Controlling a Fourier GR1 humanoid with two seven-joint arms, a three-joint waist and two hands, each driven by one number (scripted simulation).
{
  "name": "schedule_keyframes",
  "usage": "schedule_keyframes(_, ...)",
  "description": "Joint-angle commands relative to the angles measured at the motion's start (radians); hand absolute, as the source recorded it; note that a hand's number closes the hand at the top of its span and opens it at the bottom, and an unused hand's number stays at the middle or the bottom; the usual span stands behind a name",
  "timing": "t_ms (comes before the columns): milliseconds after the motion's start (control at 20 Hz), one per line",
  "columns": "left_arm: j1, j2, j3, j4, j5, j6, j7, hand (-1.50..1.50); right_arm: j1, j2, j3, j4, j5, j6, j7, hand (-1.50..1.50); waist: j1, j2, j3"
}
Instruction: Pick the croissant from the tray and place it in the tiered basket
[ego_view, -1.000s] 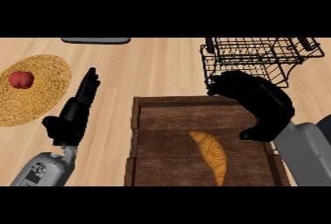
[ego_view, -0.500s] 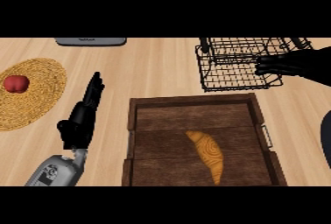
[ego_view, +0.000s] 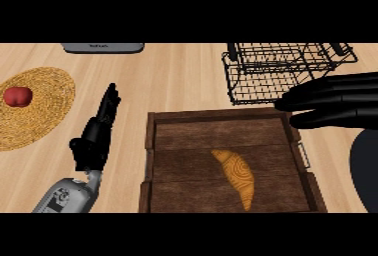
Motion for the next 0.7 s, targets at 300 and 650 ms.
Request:
schedule_keyframes(300, 0.052, 0.009, 0.055, -0.004, -0.011, -0.045, -0.033, 0.00, 0.095, 0.063, 0.167, -0.325, 0.144, -0.049, 0.188, -1.50, -0.007, 0.000, -0.001)
schedule_keyframes(650, 0.082, -0.017, 0.050, -0.039, -0.045, -0.064, -0.030, 0.00, 0.050, 0.112, 0.286, -0.345, 0.192, -0.044, 0.318, -1.50, -0.003, 0.000, -0.002)
